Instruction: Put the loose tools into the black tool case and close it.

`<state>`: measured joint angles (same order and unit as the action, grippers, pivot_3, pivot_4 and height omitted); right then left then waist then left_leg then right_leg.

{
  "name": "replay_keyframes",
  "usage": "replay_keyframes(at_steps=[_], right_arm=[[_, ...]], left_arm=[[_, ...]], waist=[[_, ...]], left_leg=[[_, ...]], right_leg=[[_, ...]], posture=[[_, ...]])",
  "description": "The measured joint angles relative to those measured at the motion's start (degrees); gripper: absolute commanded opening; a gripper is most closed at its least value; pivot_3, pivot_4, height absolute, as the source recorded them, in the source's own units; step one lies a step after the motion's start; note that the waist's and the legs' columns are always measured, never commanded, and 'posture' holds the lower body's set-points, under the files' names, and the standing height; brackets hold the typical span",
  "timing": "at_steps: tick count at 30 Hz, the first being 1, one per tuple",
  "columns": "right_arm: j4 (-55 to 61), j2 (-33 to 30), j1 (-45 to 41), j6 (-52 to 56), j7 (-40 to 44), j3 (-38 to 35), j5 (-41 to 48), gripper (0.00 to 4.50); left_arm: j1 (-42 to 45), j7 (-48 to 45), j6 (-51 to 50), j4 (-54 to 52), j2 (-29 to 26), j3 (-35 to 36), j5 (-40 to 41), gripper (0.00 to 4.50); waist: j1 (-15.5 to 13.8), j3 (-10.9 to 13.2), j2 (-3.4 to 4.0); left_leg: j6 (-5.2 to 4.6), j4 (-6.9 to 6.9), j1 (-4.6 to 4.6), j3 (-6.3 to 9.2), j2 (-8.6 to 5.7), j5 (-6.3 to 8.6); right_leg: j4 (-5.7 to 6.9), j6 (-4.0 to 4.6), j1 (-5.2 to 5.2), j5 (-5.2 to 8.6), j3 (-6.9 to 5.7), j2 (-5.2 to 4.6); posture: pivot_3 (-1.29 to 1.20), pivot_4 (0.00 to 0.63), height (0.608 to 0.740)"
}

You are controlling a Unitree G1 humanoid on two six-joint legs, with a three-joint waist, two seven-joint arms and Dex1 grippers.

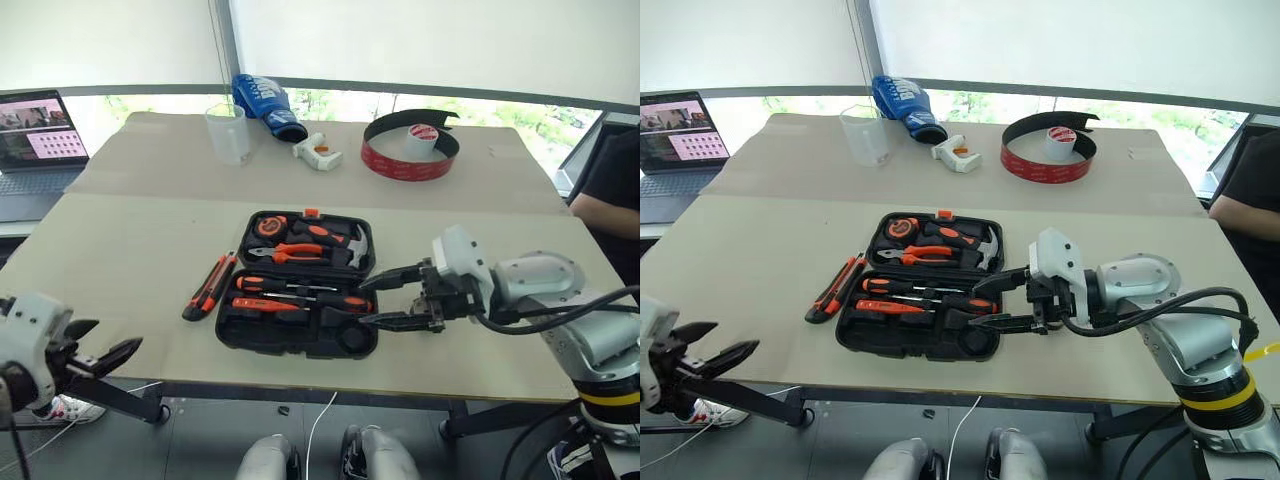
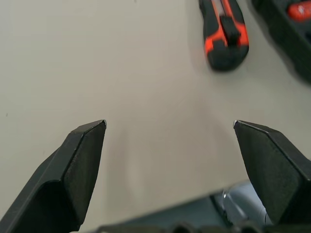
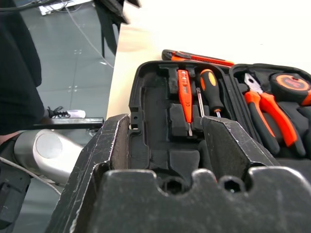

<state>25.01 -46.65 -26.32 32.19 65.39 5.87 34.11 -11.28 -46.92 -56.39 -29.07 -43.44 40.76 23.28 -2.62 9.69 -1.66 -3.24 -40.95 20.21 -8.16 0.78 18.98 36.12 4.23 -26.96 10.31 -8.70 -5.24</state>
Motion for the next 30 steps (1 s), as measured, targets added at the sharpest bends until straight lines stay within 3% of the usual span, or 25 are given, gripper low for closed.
replay_keyframes(at_steps=[5,12,20,21,27,30], right_arm=[[2.2,-0.19,2.01,-0.38,-1.14,-0.5,-0.33,3.3],[6.41,-1.1,5.56,0.75,-4.49,-2.59,0.07,3.3],[9.44,-2.28,7.57,2.93,-7.16,-5.41,1.08,3.3],[9.67,-2.3,7.79,3.0,-7.27,-5.44,1.09,3.3],[10.33,-2.45,7.98,3.24,-7.98,-5.57,1.11,3.3],[10.34,-2.62,7.98,3.23,-7.97,-6.05,1.11,3.3]], left_arm=[[11.36,3.82,-4.43,2.55,-2.07,-12.93,1.6,4.5],[19.74,6.07,-3.69,13.48,-3.4,-26.09,-0.91,4.5],[25.71,5.91,1.46,20.9,-3.41,-32.4,-3.19,4.5],[26.3,5.88,2.22,21.69,-3.32,-33.16,-3.57,3.97],[27.65,6.47,5.33,26.34,-3.02,-33.63,-5.17,1.84],[27.72,6.06,6.73,27.81,-3.17,-33.09,-5.11,1.78]], waist=[[0.3,0.0,-0.01],[1.08,0.0,-0.01],[0.78,-0.03,0.05],[0.52,-0.06,0.1],[0.26,-0.19,0.32],[0.3,-0.18,0.32]], left_leg=[[0.02,0.0,-0.05,-0.04,-0.01,-0.01],[0.07,0.0,-0.06,-0.06,-0.01,-0.04],[0.08,0.01,-0.11,-0.05,0.0,-0.04],[0.09,0.01,-0.12,-0.05,0.0,-0.05],[0.08,0.04,-0.33,-0.05,0.0,-0.04],[0.08,0.09,-0.37,-0.05,0.0,-0.04]], right_leg=[[0.0,0.05,0.08,-0.03,0.01,0.02],[0.03,0.01,0.07,-0.01,0.01,0.04],[0.04,0.01,0.07,-0.01,0.04,0.04],[0.04,0.01,0.08,-0.01,0.04,0.04],[0.02,-0.01,0.26,0.01,0.04,0.03],[0.0,-0.02,0.28,0.02,0.04,0.04]], posture=[[0.0,0.15,0.727],[0.0,0.15,0.727],[0.0,0.15,0.727],[0.0,0.15,0.727],[0.0,0.15,0.727],[0.0,0.15,0.727]])
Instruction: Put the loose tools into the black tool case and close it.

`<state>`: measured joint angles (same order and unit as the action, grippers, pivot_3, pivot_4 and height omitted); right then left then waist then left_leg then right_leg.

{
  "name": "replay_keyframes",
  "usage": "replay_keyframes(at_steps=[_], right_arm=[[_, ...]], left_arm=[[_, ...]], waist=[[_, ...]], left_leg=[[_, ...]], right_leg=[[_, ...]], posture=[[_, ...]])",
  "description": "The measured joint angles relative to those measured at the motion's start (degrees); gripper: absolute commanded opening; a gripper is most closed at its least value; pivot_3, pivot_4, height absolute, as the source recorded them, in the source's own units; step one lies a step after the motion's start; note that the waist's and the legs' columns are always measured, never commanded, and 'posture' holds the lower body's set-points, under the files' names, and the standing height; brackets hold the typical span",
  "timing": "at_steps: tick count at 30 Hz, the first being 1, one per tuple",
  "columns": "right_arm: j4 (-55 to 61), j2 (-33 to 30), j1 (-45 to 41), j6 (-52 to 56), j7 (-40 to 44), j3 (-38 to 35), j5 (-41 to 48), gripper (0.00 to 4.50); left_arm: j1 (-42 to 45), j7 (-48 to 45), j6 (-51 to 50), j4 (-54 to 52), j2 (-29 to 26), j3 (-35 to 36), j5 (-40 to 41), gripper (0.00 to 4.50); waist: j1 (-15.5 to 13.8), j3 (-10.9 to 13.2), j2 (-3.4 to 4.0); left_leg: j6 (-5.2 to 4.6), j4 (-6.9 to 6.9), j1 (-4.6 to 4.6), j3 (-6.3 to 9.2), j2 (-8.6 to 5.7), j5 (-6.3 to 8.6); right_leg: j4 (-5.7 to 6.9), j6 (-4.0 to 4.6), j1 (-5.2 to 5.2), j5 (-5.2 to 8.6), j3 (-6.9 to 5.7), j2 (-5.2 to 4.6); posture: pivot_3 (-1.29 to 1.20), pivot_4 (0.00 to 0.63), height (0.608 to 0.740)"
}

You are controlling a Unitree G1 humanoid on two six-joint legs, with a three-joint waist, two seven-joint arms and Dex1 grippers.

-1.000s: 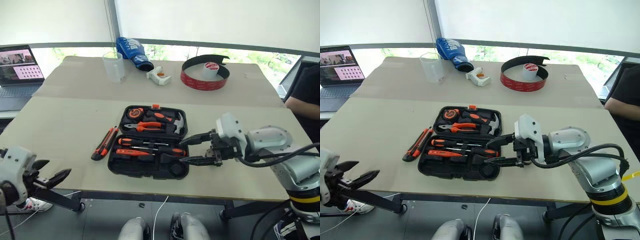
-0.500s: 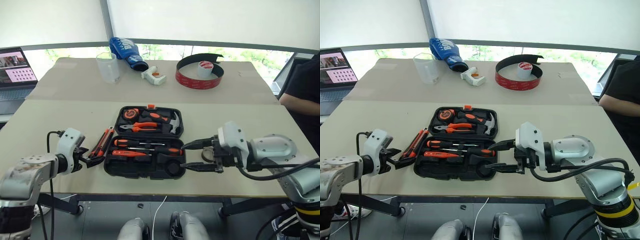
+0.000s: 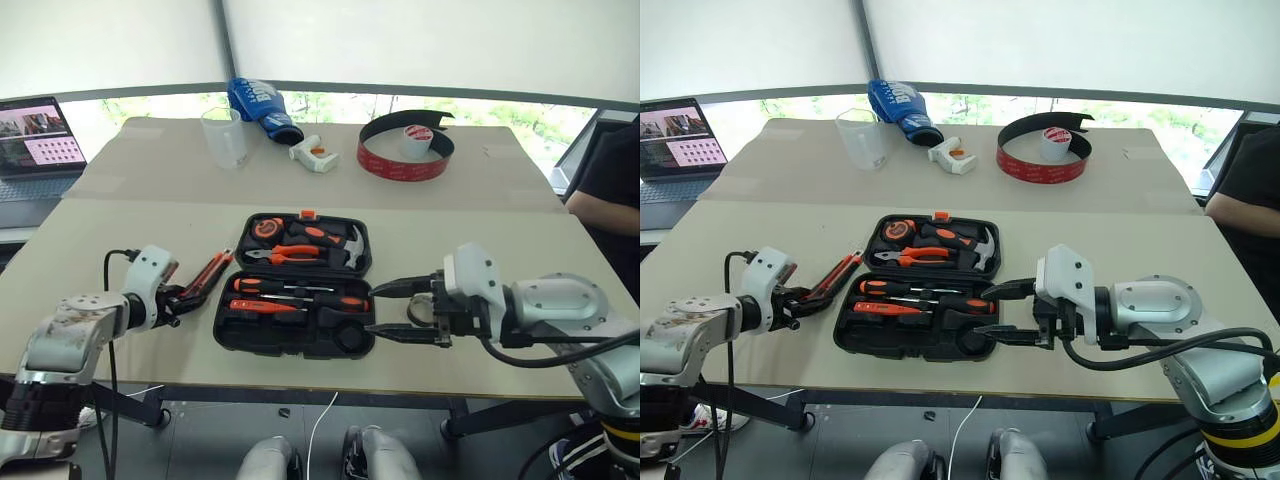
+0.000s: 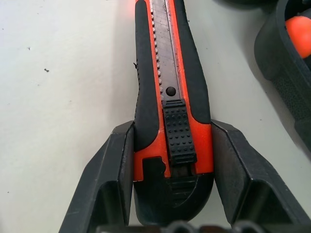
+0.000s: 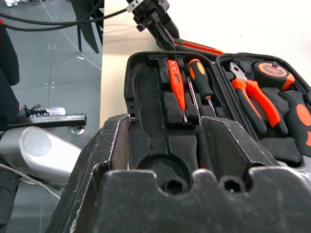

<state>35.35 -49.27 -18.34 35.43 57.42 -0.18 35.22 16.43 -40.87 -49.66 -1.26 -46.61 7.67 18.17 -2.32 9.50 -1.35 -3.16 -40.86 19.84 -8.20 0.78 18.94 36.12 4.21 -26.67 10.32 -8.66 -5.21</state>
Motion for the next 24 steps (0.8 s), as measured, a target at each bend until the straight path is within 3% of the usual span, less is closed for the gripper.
replay_keyframes(at_steps=[4,11,18,24], right_arm=[[0.03,-0.64,0.36,0.0,0.02,-0.48,0.0,3.3],[0.2,-1.32,1.83,0.0,0.13,-0.75,0.0,3.3],[1.39,-1.98,3.99,0.0,-0.12,-1.16,-0.02,3.3],[3.12,-2.12,5.52,0.02,-1.3,-2.54,0.0,3.3]], left_arm=[[0.37,-2.5,3.13,3.12,-1.81,1.7,0.28,1.78],[3.96,-25.51,14.84,-6.95,-10.86,3.07,8.88,1.78],[3.83,-42.61,24.96,-9.54,-16.33,-9.15,5.83,1.78],[8.92,-46.66,32.5,-4.86,-14.06,-15.92,-0.07,1.78]], waist=[[0.28,0.06,-0.09],[0.1,0.17,-0.27],[0.75,0.19,-0.21],[0.25,0.19,-0.22]], left_leg=[[0.01,0.02,0.11,0.0,0.02,-0.01],[0.04,-0.04,0.43,-0.05,-0.04,-0.03],[0.05,-0.01,0.4,-0.11,-0.02,-0.05],[0.03,-0.04,0.41,-0.09,0.0,-0.05]], right_leg=[[0.02,0.0,-0.15,0.0,-0.02,0.0],[-0.13,0.05,-0.34,-0.02,-0.02,-0.03],[-0.06,0.05,-0.35,0.04,-0.01,0.08],[-0.01,-0.01,-0.35,0.01,0.0,0.07]], posture=[[0.0,0.15,0.727],[0.0,0.15,0.727],[0.0,0.15,0.727],[0.0,0.15,0.727]])
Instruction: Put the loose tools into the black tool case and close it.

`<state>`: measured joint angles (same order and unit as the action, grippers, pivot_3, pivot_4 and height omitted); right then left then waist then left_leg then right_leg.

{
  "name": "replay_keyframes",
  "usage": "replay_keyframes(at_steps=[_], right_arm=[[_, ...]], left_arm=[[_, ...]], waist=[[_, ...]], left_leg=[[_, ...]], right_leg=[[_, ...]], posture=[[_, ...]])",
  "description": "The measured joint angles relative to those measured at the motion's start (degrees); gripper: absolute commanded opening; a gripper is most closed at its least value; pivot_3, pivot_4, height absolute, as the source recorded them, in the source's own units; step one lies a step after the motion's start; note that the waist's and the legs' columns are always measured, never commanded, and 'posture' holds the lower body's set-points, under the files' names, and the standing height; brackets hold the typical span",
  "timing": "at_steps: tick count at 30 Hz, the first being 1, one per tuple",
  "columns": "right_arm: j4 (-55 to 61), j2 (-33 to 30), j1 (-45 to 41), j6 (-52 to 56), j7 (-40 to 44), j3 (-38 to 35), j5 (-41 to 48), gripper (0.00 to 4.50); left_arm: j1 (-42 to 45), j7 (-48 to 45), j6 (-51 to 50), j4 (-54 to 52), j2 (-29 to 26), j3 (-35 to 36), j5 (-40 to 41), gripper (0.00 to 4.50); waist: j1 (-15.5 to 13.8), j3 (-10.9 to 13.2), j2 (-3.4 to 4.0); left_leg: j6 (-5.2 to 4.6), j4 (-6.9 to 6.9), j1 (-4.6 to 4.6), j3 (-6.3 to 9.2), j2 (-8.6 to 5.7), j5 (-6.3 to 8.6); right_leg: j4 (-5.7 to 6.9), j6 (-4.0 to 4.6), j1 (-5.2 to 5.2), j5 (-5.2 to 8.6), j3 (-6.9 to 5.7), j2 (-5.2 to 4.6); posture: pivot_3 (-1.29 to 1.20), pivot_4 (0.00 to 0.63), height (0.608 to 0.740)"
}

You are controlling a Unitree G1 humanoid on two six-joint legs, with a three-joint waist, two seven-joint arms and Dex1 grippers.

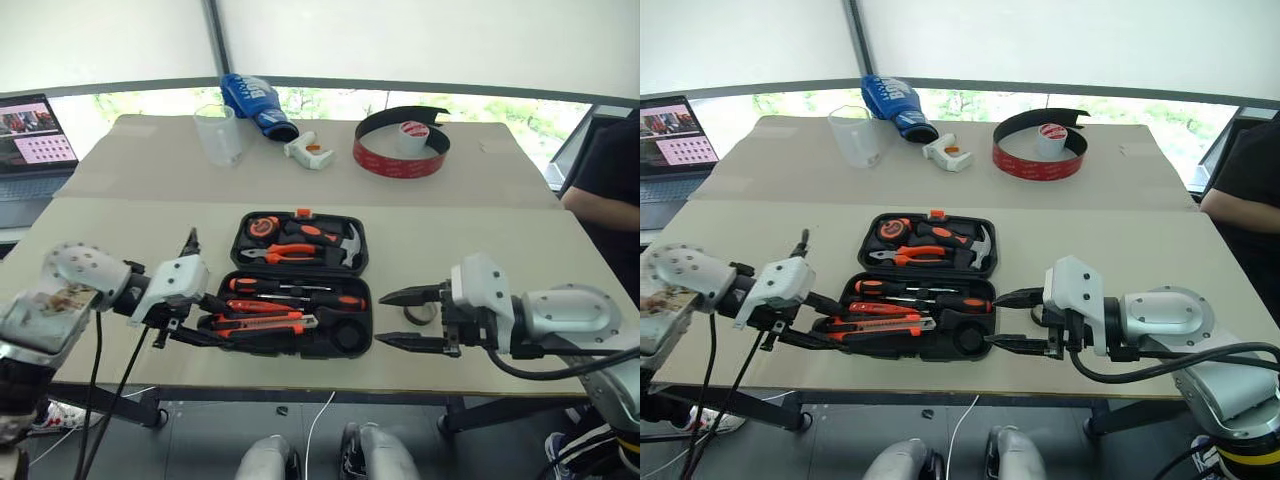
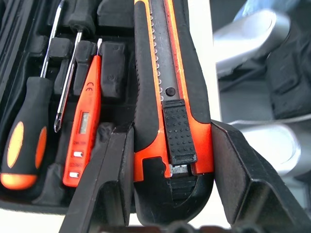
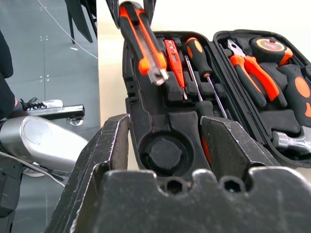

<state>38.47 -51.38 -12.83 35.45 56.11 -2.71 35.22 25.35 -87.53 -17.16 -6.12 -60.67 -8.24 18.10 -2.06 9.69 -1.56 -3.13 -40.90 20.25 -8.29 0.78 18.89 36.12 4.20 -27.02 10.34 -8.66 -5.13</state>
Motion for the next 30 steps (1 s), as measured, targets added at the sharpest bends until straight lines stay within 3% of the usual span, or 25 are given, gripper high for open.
replay_keyframes(at_steps=[2,15,16,21,27,30], right_arm=[[0.53,0.0,0.35,0.08,-0.33,-0.29,0.02,3.3],[2.47,-0.2,2.03,1.28,-2.81,-0.73,1.69,3.3],[2.48,-0.37,2.13,1.28,-2.87,-0.75,1.69,3.3],[2.48,-0.46,2.31,1.28,-3.21,-0.82,1.7,3.3],[2.51,-0.46,2.71,1.27,-3.22,-0.81,1.69,3.3],[2.46,-0.46,2.67,1.24,-3.08,-0.78,1.6,3.3]], left_arm=[[1.18,-0.76,2.06,1.87,0.89,-1.8,-1.57,1.78],[5.24,-1.77,3.18,5.93,6.01,-6.78,-6.78,1.78],[5.44,-1.79,2.92,5.93,6.08,-6.78,-6.81,2.79],[6.19,-2.08,-0.79,4.86,6.11,-6.4,-6.02,4.48],[6.3,-1.9,-4.76,3.52,5.76,-3.69,-2.61,4.48],[6.29,-1.25,-4.98,3.53,5.74,-2.8,-2.29,3.73]], waist=[[-0.06,0.0,0.0],[-0.15,0.01,-0.02],[-0.13,0.01,-0.02],[-0.04,0.01,-0.02],[-0.04,0.01,-0.03],[-0.06,0.01,-0.03]], left_leg=[[-0.44,0.0,0.01,0.0,0.0,-0.23],[-0.57,-0.07,0.07,0.0,0.01,-0.21],[-0.57,-0.07,0.06,0.0,0.0,-0.21],[-0.57,-0.07,0.05,0.0,0.01,-0.22],[-0.57,-0.08,0.05,0.01,0.01,-0.22],[-0.57,-0.09,0.04,0.01,0.01,-0.22]], right_leg=[[-0.01,0.0,0.0,0.0,0.0,0.01],[-0.06,0.0,0.0,0.01,0.02,0.05],[-0.05,0.01,0.0,0.01,0.02,0.05],[-0.03,0.0,0.0,0.01,0.02,0.06],[-0.02,0.0,0.01,0.01,0.03,0.05],[-0.02,0.0,0.02,0.01,0.02,0.05]], posture=[[0.0,0.15,0.727],[0.0,0.15,0.727],[0.0,0.15,0.727],[0.0,0.15,0.727],[0.0,0.15,0.727],[0.0,0.15,0.727]])
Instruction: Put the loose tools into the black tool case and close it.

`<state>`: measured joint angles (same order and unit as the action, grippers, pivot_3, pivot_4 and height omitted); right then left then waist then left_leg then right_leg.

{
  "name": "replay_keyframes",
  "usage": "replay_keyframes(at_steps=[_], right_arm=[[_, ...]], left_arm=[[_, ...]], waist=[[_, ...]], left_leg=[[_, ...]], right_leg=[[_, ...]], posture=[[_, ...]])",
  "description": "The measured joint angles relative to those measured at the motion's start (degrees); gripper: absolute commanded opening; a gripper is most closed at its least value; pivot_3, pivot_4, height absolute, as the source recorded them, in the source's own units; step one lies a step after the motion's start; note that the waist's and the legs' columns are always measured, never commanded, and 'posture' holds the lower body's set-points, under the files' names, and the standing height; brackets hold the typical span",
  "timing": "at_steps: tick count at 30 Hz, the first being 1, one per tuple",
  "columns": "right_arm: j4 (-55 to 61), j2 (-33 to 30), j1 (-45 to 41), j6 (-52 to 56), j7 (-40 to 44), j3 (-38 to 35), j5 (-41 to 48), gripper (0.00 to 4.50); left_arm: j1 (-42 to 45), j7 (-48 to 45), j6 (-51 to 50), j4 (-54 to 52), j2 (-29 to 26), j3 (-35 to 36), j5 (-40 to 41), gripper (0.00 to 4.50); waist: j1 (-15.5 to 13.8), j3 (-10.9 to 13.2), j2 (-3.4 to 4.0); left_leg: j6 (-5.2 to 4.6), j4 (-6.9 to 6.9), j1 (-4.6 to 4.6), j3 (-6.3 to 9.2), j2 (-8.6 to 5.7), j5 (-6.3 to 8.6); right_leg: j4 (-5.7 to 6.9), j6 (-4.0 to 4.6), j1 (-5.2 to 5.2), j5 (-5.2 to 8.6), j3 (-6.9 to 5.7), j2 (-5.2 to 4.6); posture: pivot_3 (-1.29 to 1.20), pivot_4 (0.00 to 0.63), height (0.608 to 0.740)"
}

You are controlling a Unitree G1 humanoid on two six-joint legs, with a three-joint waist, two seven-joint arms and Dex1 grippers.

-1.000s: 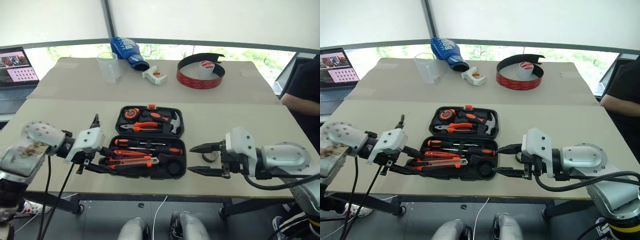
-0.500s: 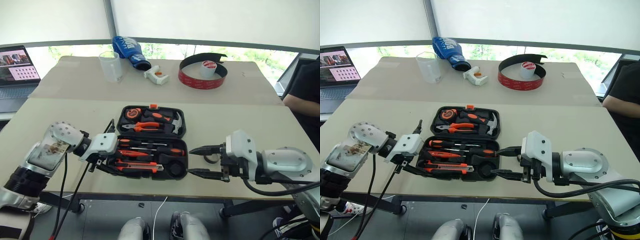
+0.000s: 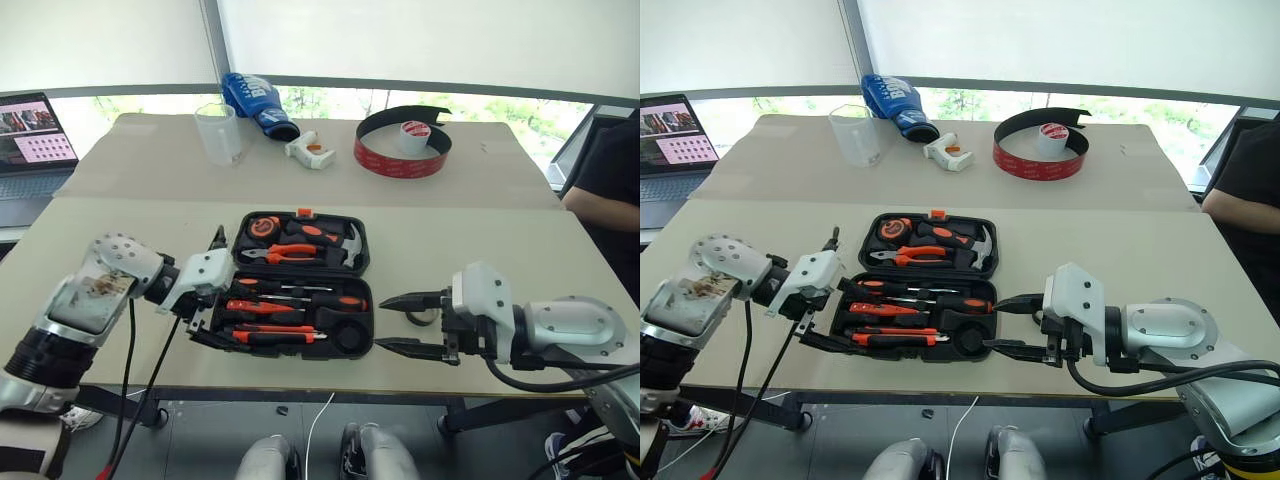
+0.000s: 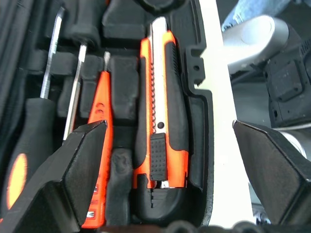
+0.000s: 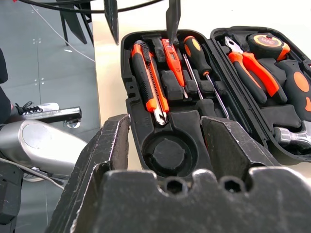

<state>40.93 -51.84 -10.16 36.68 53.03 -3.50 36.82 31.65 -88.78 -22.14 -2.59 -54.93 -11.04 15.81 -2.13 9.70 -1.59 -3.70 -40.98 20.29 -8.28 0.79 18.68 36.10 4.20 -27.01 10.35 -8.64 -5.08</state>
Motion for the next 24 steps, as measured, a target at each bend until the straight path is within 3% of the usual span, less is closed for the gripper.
replay_keyframes(at_steps=[3,10,17,24], right_arm=[[-0.28,0.01,-0.41,-0.05,0.21,0.23,-0.09,3.3],[-0.84,0.01,-0.92,-0.06,0.47,0.44,-0.14,3.3],[-0.92,0.01,-0.77,-0.06,0.31,0.44,-0.43,3.3],[-0.47,0.01,0.3,-0.04,-0.52,0.35,-0.5,3.3]], left_arm=[[-0.17,0.43,1.12,0.26,0.0,0.02,-0.24,2.47],[-1.79,0.47,5.43,1.21,0.21,-1.1,-2.5,0.01],[-2.93,0.42,8.92,1.29,0.79,-2.55,-4.62,0.01],[-1.97,1.84,18.82,4.85,2.49,-4.35,-9.4,0.01]], waist=[[0.02,0.0,0.0],[-0.01,0.0,0.0],[-0.02,0.0,0.0],[-0.09,-0.21,0.33]], left_leg=[[0.0,-0.02,0.0,0.0,0.0,0.0],[0.0,-0.01,0.0,0.0,0.0,0.0],[0.0,-0.01,-0.03,0.0,0.0,0.0],[-0.06,0.03,-0.47,0.02,0.0,0.04]], right_leg=[[0.0,0.0,0.01,0.0,0.01,0.0],[0.0,0.0,0.01,0.0,0.0,-0.01],[0.0,0.0,0.02,0.0,0.0,-0.01],[-0.05,-0.01,0.48,0.01,0.0,-0.04]], posture=[[0.0,0.15,0.727],[0.0,0.15,0.727],[0.0,0.15,0.727],[0.0,0.15,0.727]])
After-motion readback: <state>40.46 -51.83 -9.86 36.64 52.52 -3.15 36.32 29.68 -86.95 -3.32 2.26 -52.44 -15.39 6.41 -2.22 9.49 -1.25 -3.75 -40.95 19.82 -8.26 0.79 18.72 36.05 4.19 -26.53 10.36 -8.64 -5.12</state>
